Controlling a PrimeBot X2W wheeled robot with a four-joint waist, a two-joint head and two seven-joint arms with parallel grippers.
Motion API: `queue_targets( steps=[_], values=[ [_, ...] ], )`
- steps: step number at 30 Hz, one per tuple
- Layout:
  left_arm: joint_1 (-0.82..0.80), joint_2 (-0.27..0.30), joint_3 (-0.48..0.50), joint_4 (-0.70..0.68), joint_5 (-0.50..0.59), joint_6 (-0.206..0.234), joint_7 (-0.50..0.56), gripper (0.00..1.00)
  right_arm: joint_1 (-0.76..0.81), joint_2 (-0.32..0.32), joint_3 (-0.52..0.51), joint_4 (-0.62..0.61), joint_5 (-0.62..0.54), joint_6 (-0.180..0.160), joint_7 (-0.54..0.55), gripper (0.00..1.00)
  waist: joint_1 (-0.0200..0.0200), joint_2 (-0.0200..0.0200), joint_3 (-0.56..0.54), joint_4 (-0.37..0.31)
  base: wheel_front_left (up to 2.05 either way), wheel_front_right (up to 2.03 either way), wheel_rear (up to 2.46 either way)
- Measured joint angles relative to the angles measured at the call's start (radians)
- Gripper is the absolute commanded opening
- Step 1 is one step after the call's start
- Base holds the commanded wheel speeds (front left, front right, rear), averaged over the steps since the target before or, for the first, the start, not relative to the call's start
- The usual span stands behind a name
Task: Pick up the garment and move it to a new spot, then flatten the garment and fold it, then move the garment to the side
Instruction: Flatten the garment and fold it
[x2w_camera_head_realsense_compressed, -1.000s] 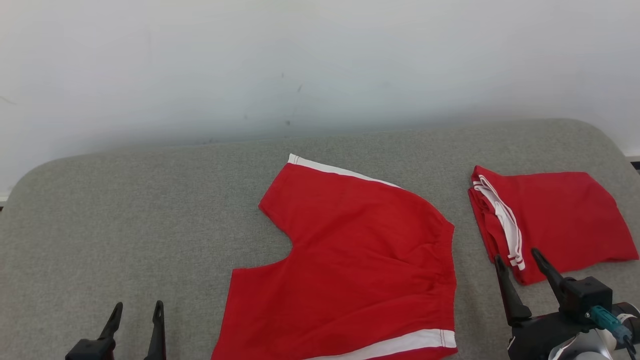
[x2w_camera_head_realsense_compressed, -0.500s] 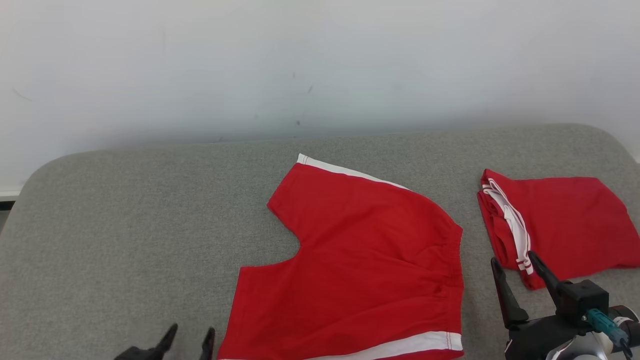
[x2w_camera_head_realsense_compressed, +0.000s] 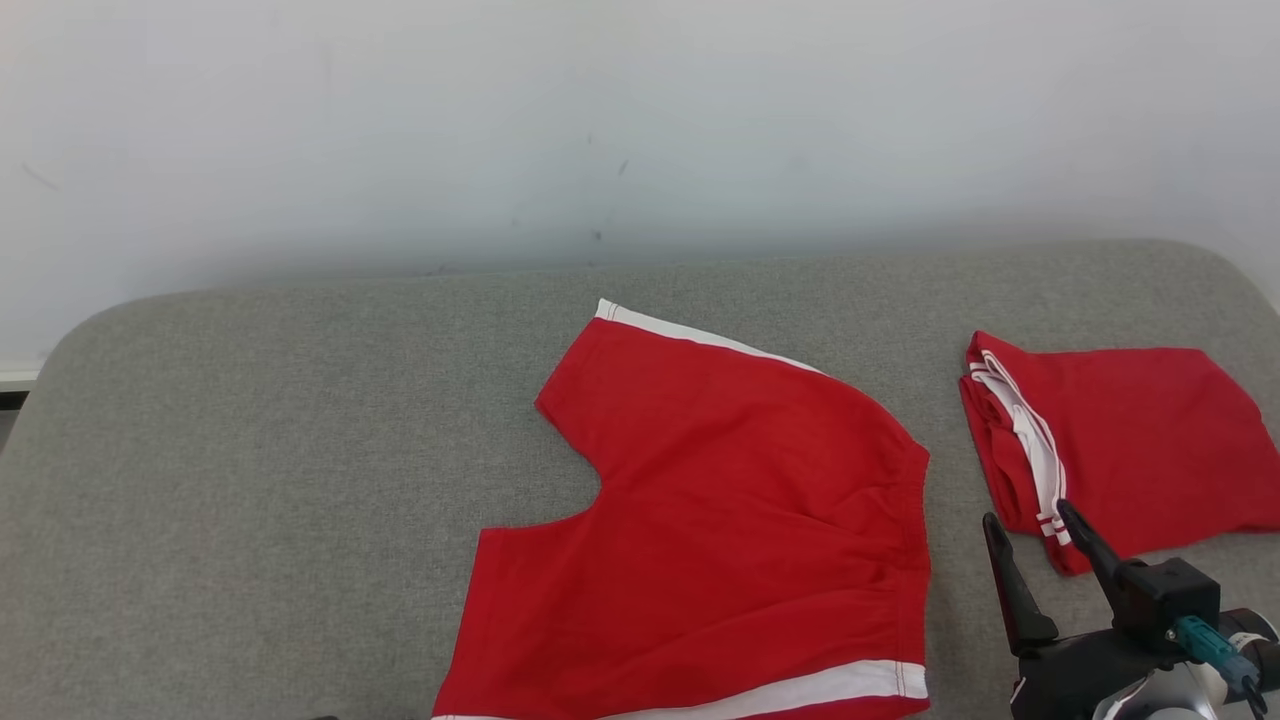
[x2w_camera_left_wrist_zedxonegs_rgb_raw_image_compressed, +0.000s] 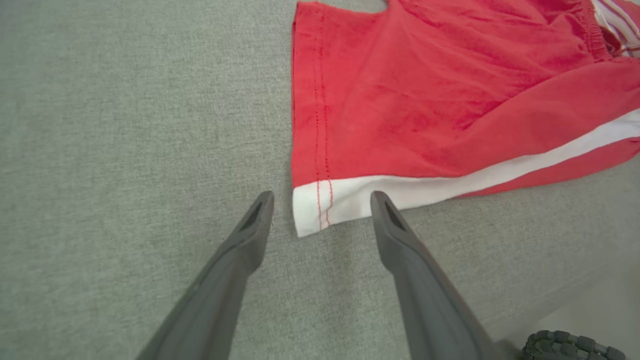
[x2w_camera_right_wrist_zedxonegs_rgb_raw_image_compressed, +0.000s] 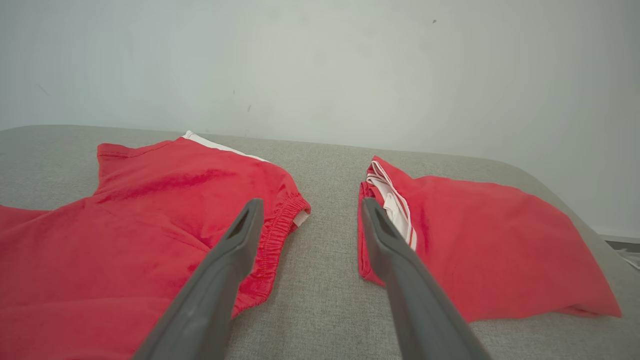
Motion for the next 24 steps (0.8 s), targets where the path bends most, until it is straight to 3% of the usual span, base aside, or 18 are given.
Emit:
queue_targets(
  steps=[6,7,8,9,10,12,16,24],
  values=[
    [-0.009,-0.026,0.004,0.054,-0.044,-0.013,0.043,1.00,0.000,0.000,0.000,0.001,0.000,0.015,0.000,1.00,0.0000,0.0000,0.005,-0.006,0.00,0.00,0.00],
    [-0.009,-0.034,0.007,0.058,-0.052,-0.016,0.044,0.80,0.000,0.000,0.004,0.001,0.000,0.022,0.000,1.00,0.0000,0.0000,0.006,-0.007,0.00,0.00,0.00],
    [-0.012,-0.041,0.006,0.059,-0.059,-0.016,0.044,0.31,0.000,0.000,0.010,0.001,0.003,0.039,0.000,1.00,0.0000,0.0000,0.006,-0.007,0.00,0.00,0.00],
    [-0.019,-0.044,0.001,0.062,-0.057,-0.016,0.052,0.11,0.001,0.001,0.018,0.001,0.018,0.061,0.003,1.00,0.0000,0.0000,0.007,-0.008,0.00,0.00,0.00],
    [-0.028,-0.044,0.001,0.064,-0.056,-0.017,0.053,0.00,0.003,0.003,0.029,0.002,0.033,0.080,0.016,1.00,0.0000,0.0000,0.008,-0.008,0.00,0.00,0.00],
    [-0.044,-0.042,0.005,0.070,-0.056,-0.017,0.055,0.00,0.021,0.002,0.060,0.003,0.049,0.123,0.052,1.00,0.0000,0.0000,0.009,-0.007,0.00,0.00,0.00],
    [-0.051,-0.041,0.009,0.082,-0.057,-0.018,0.056,0.00,0.066,-0.010,0.085,0.001,0.074,0.165,0.104,1.00,0.0000,0.0000,0.014,-0.004,0.00,0.00,0.00],
    [-0.050,-0.040,0.015,0.090,-0.062,-0.024,0.055,0.00,0.082,-0.033,0.103,-0.032,0.101,0.183,0.202,1.00,0.0000,0.0000,0.024,-0.007,0.00,0.00,0.00]
  ],
)
